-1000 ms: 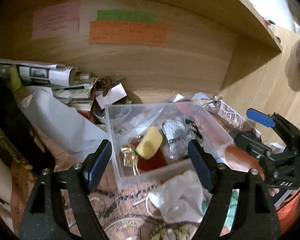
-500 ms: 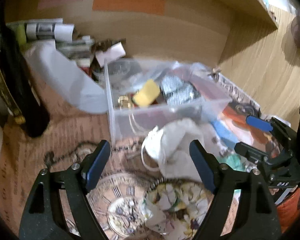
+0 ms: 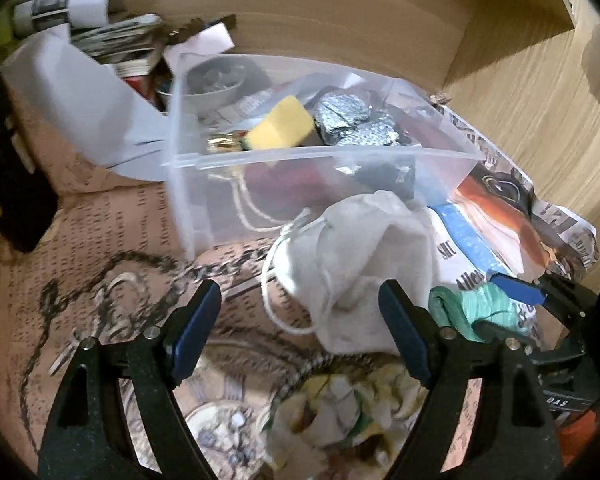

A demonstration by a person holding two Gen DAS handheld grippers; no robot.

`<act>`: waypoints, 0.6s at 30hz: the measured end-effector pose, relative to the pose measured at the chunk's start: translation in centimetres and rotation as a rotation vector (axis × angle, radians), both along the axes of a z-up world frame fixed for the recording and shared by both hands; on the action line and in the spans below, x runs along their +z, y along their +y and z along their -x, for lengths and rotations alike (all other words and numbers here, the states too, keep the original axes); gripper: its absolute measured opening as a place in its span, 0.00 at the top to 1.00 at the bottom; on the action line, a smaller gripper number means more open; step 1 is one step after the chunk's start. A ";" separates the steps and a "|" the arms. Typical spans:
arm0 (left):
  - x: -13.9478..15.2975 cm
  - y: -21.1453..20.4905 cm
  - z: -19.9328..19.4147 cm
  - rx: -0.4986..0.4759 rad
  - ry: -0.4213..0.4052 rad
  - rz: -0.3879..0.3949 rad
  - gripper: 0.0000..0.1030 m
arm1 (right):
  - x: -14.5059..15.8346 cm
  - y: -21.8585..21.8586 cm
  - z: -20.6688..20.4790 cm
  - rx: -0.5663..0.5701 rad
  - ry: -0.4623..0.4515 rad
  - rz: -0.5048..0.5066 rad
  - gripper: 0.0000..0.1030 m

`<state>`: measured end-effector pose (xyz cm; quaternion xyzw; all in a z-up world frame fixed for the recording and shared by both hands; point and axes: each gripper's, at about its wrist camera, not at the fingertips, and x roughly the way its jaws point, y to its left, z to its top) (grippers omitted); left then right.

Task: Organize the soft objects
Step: 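Grasp the white drawstring pouch with the left tool while the right tool grasps the green glove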

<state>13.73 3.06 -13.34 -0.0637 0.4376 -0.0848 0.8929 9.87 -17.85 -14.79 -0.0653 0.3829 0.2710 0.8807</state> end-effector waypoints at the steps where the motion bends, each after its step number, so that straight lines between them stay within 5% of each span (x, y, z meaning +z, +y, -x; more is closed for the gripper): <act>1: -0.2 -0.1 -0.4 -0.010 0.009 0.014 0.21 | 0.0 -0.3 -0.1 -0.010 0.001 -0.006 0.61; 3: -0.4 -0.2 -1.0 -0.021 0.027 0.047 0.24 | 0.2 -0.7 -0.4 -0.037 -0.002 -0.015 0.66; 8: -0.9 -0.5 -2.1 -0.048 0.059 0.108 0.50 | 1.2 -2.8 -0.9 -0.121 -0.027 -0.076 0.72; 18: 0.3 -1.8 -1.2 -0.067 -0.013 0.062 0.82 | 2.8 -4.4 -1.3 -0.159 -0.097 -0.096 0.73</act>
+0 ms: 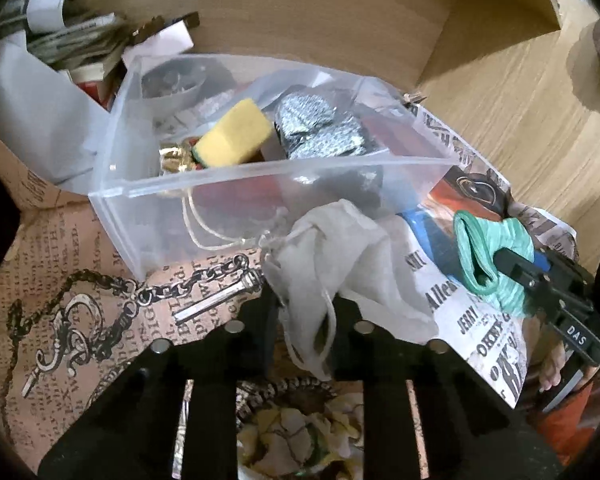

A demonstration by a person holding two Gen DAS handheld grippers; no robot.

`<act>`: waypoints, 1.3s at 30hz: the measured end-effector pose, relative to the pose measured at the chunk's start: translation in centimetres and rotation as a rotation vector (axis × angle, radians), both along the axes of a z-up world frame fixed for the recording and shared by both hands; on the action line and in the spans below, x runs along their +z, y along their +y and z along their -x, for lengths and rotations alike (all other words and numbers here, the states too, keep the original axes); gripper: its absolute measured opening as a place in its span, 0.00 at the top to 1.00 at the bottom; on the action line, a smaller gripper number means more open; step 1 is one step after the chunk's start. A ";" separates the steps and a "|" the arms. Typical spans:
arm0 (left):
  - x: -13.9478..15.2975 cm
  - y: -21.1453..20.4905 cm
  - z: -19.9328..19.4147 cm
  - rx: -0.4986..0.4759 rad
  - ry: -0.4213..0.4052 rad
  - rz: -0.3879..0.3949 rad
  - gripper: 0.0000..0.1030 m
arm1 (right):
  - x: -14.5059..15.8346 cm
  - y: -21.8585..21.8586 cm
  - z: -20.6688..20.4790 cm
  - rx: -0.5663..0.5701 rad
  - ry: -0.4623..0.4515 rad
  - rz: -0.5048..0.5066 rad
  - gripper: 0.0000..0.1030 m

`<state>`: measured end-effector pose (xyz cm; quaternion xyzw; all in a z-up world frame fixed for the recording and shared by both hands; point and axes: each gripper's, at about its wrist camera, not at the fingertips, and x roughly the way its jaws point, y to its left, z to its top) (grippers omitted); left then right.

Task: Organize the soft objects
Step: 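Grasp the white drawstring pouch with the left tool while the right tool grasps the green glove, then carry the white pouch and green glove into the clear box and release both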

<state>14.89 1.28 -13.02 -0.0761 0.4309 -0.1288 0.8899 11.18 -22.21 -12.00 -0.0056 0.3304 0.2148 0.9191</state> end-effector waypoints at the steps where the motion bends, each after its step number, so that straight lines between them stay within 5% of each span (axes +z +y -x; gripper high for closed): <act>1: 0.4 -0.1 0.3 0.003 -0.016 -0.010 0.83 | 0.3 -0.1 0.0 -0.001 -0.008 -0.007 0.73; 23: 10.4 1.4 2.9 0.127 -0.357 -0.101 0.83 | 7.0 1.8 -1.2 0.033 -0.258 -0.051 0.73; 31: 11.2 2.2 -0.1 0.180 -0.374 -0.126 0.83 | 8.7 3.4 -3.2 0.045 -0.309 -0.053 0.73; 39: 9.0 1.9 -3.7 0.207 -0.309 -0.164 0.83 | 7.7 4.8 -6.3 0.041 -0.264 -0.030 0.73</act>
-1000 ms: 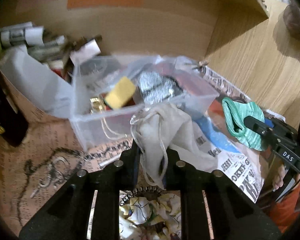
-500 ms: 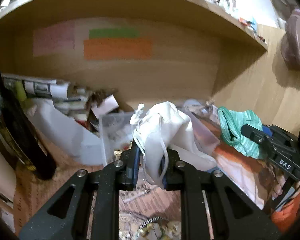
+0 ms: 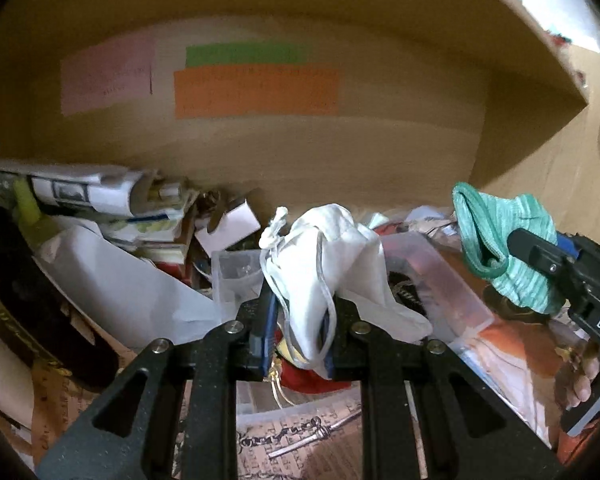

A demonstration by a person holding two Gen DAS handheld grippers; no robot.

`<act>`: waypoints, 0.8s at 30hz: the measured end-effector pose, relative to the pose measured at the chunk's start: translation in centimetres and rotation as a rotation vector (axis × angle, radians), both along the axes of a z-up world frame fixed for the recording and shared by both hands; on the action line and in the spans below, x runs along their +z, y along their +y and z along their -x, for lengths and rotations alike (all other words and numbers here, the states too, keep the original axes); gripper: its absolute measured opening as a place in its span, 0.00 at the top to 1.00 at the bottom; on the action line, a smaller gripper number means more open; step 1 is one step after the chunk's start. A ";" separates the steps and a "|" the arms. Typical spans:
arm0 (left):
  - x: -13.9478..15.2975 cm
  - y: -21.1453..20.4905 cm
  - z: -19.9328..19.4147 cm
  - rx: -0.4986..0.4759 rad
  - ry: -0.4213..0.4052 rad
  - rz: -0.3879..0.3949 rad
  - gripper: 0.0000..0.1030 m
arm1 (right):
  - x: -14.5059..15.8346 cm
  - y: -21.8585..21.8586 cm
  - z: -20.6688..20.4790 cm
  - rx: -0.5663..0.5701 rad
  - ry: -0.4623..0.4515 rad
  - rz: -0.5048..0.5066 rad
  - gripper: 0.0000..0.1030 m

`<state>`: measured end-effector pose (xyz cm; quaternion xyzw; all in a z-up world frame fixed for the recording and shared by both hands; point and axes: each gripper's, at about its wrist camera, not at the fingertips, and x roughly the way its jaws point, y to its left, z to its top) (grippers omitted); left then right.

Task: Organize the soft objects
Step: 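Carry the white pouch and green glove into the clear box and release both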

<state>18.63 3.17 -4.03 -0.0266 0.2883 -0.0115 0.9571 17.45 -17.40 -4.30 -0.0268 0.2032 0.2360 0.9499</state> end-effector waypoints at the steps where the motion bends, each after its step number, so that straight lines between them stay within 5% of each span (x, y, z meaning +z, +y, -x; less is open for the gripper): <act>1: -0.5 0.1 -0.6 0.000 0.017 0.007 0.83 | -0.5 0.3 -0.6 -0.002 0.016 0.010 0.73; 10: -4.2 0.3 -3.8 -0.021 0.144 0.039 0.83 | -3.8 1.3 -4.5 -0.006 0.131 0.063 0.73; 18: -5.1 -0.5 -3.8 -0.032 0.159 0.007 0.81 | -6.3 2.4 -5.9 0.003 0.207 0.115 0.73; 24: -5.7 -0.4 -4.3 -0.025 0.173 -0.001 0.59 | -6.6 2.9 -6.3 0.001 0.221 0.151 0.69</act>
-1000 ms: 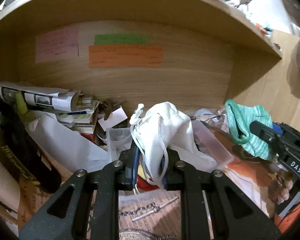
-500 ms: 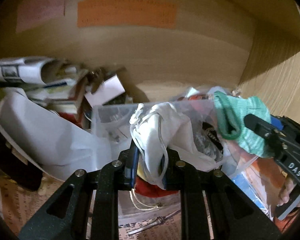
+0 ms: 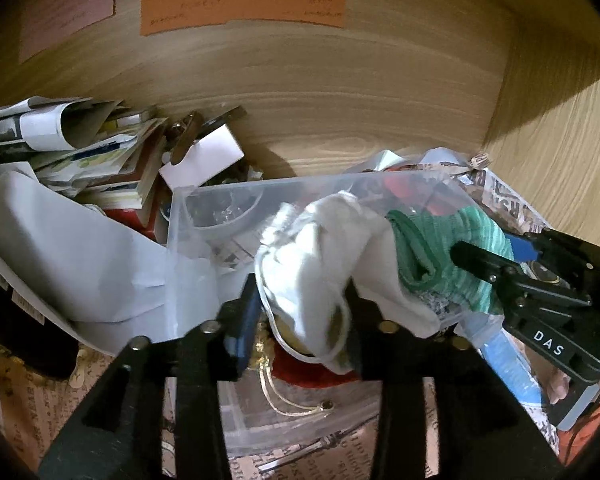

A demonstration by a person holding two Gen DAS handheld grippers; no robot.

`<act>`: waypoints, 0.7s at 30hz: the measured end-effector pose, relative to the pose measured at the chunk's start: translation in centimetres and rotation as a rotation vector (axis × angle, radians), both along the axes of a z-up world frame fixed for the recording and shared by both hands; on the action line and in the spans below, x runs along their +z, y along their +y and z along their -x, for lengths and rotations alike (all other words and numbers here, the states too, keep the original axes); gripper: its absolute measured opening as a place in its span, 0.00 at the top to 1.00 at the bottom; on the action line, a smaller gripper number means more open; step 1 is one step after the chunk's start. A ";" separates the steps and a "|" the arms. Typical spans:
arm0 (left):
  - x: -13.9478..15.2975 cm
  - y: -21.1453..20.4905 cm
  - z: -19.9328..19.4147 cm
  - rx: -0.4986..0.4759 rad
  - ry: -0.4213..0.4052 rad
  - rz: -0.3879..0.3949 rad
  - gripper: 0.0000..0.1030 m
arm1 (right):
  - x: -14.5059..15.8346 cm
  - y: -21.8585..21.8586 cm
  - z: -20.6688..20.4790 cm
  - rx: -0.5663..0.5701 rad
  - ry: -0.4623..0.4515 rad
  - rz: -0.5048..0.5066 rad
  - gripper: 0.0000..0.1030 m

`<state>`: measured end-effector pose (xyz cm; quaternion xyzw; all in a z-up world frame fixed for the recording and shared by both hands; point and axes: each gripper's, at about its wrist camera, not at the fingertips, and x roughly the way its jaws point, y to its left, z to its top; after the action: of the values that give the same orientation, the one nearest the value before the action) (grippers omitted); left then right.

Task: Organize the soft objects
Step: 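Carry the white pouch and green glove into the clear box and release both, then grasp the floral scrunchie with the left tool while the right tool grasps the black beaded bracelet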

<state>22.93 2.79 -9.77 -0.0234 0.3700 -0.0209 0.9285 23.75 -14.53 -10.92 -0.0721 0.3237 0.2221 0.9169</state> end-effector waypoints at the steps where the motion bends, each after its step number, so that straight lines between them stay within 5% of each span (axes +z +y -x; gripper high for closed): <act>1: 0.0 0.1 0.1 0.003 0.001 0.001 0.56 | 0.1 -0.1 0.1 0.001 0.000 -0.001 0.68; 21: 5.8 1.8 7.3 0.021 -0.173 0.008 0.19 | 4.6 -1.2 6.3 0.026 -0.174 -0.079 0.27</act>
<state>15.58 4.63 -4.00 -0.0290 0.2881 -0.0148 0.9570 17.44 -15.74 -6.27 -0.0589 0.2330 0.2394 0.9407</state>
